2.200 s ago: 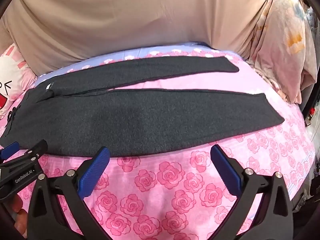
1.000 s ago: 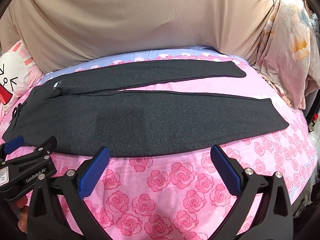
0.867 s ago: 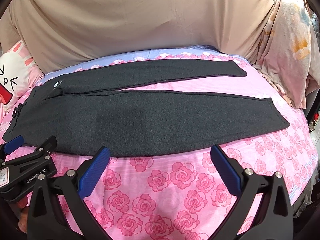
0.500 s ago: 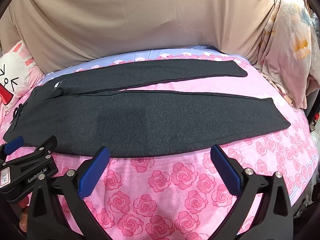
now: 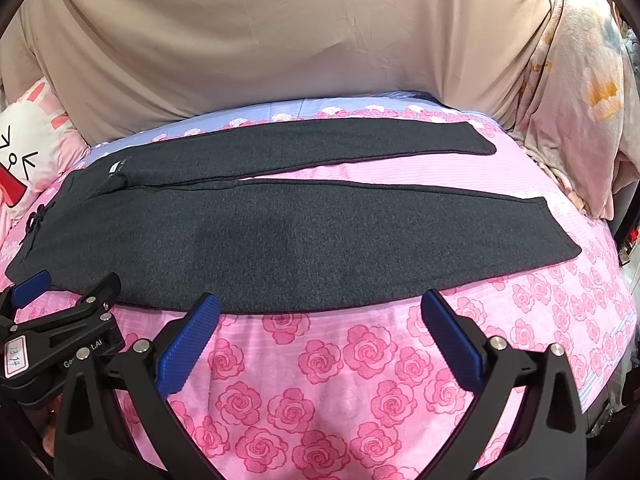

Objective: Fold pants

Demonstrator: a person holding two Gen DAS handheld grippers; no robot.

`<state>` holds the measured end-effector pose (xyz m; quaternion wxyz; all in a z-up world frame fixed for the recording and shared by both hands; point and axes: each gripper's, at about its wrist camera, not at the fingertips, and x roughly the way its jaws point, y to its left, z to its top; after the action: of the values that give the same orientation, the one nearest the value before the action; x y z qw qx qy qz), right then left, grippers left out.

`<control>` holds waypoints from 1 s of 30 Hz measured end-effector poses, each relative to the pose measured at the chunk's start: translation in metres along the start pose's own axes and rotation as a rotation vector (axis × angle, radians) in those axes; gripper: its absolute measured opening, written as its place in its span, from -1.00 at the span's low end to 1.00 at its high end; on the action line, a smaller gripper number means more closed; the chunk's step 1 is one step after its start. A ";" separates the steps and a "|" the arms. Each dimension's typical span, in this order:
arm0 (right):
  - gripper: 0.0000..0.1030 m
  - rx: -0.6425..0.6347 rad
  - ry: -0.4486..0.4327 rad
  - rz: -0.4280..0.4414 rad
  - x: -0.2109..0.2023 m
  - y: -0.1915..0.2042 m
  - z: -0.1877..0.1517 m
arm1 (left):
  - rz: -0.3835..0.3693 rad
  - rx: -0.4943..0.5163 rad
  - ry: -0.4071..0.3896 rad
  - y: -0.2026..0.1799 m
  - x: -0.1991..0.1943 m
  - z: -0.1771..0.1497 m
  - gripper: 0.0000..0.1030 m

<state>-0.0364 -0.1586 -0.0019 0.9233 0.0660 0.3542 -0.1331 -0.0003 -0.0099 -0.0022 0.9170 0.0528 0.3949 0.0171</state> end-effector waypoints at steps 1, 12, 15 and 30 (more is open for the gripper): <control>0.91 0.000 0.001 0.000 0.000 0.000 0.000 | -0.002 -0.002 -0.004 0.001 0.000 0.000 0.83; 0.91 0.000 0.006 0.007 0.002 -0.002 0.000 | -0.049 -0.046 0.051 0.009 0.010 -0.001 0.81; 0.91 0.001 0.009 0.009 0.003 -0.002 -0.001 | -0.049 -0.042 0.050 0.007 0.009 -0.002 0.80; 0.91 0.001 0.012 0.012 0.004 -0.001 -0.001 | -0.026 -0.006 0.050 0.003 0.013 0.000 0.80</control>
<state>-0.0344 -0.1604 -0.0053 0.9218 0.0692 0.3594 -0.1274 0.0085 -0.0063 -0.0115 0.9072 0.0444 0.4182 0.0079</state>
